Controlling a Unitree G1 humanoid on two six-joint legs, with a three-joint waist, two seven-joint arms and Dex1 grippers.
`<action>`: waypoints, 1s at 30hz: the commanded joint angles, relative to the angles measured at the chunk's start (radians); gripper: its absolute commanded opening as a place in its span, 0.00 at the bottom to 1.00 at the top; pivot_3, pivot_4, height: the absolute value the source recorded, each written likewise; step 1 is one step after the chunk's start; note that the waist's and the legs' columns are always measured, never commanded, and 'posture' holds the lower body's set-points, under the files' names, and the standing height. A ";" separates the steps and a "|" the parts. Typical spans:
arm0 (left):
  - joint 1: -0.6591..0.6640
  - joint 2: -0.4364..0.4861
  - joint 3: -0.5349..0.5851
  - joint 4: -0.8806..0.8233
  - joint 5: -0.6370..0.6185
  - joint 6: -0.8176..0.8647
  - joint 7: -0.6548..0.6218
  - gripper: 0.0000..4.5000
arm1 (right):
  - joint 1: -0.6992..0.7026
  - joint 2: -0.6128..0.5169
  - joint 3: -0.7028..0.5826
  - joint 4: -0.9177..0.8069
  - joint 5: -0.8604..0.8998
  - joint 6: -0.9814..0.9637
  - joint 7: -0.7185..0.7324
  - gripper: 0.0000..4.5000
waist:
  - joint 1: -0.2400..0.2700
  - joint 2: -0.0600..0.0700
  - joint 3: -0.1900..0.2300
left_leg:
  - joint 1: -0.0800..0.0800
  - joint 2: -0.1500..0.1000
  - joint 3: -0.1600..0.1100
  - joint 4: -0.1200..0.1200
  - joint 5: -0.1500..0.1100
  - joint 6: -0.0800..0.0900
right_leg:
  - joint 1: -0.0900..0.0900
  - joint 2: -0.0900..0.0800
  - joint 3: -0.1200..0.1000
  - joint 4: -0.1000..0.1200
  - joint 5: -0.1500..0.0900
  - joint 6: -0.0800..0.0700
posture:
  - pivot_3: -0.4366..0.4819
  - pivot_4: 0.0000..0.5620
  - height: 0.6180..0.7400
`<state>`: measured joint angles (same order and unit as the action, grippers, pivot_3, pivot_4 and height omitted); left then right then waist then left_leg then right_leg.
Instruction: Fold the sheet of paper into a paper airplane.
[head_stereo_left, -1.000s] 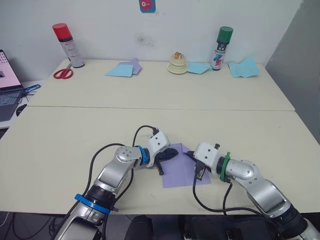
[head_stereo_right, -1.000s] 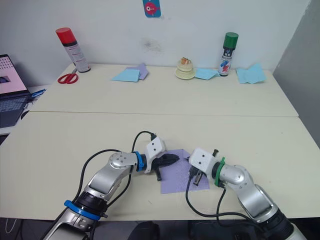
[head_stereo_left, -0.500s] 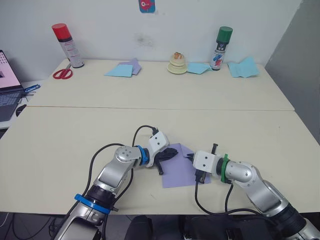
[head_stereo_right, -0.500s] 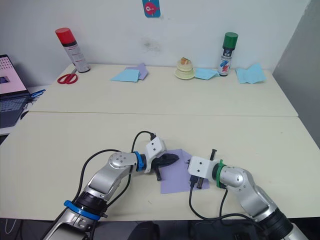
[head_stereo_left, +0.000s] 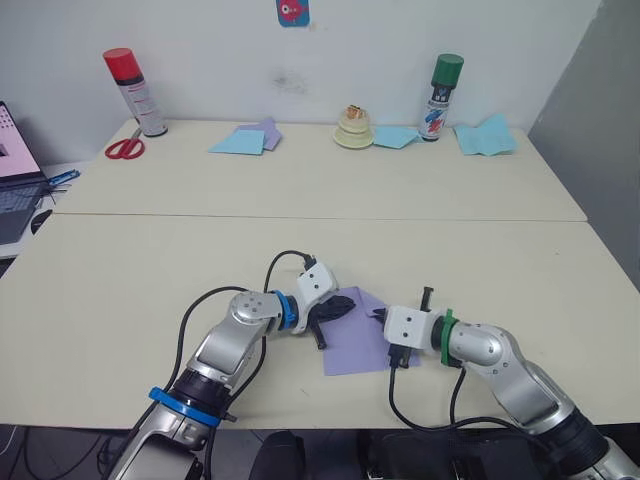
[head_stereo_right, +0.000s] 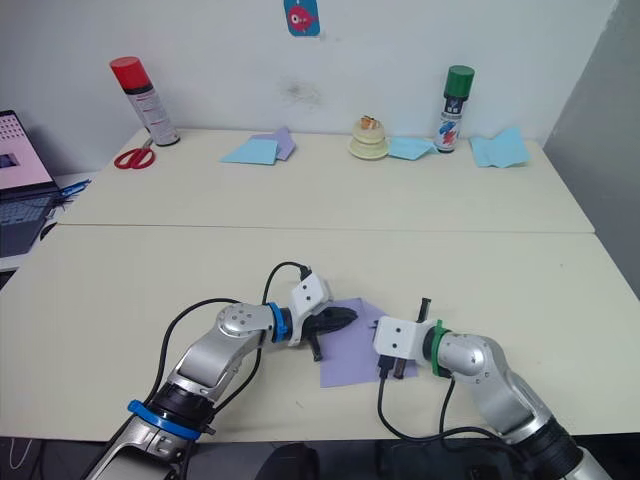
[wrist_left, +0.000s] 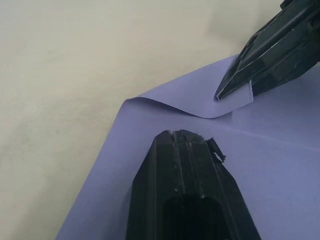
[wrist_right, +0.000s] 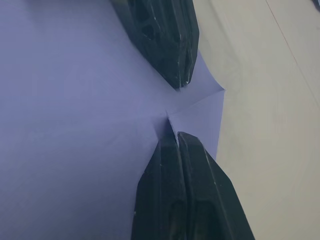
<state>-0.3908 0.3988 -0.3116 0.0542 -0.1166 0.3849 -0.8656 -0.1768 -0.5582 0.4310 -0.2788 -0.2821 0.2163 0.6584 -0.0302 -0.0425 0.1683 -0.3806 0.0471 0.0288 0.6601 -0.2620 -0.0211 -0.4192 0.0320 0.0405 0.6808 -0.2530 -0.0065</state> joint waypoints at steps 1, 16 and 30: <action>0.011 0.013 0.005 0.016 0.008 0.027 0.003 0.00 | 0.025 0.020 0.024 0.002 -0.003 0.070 0.030 0.00 | 0.000 0.000 0.000 | 0.000 0.000 0.000 0.000 0.000 0.000 | 0.000 0.000 0.000 0.000 0.000 0.000 | 0.48 0.27 0.88; 0.011 0.013 0.024 0.012 -0.013 0.058 0.006 0.00 | 0.019 0.033 0.033 -0.002 -0.029 0.116 0.047 0.00 | -0.002 0.000 0.000 | 0.000 0.000 0.000 0.000 0.000 0.000 | 0.000 0.000 0.000 0.000 0.000 0.000 | 0.48 0.27 0.88; -0.015 0.018 0.101 -0.055 -0.097 0.122 -0.001 0.00 | 0.024 0.033 0.053 0.006 -0.041 0.156 0.049 0.00 | -0.002 0.000 0.000 | 0.000 0.000 0.000 0.000 0.000 0.000 | -0.001 0.000 0.000 0.000 0.000 0.000 | 0.48 0.27 0.88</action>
<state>-0.3901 0.4092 -0.2290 0.0450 -0.1987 0.5010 -0.8623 -0.1774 -0.5244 0.4350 -0.3203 -0.3023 0.3356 0.6761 -0.0325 -0.0426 0.1682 -0.3808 0.0472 0.0288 0.6598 -0.2621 -0.0212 -0.4197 0.0321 0.0404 0.6807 -0.2532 -0.0069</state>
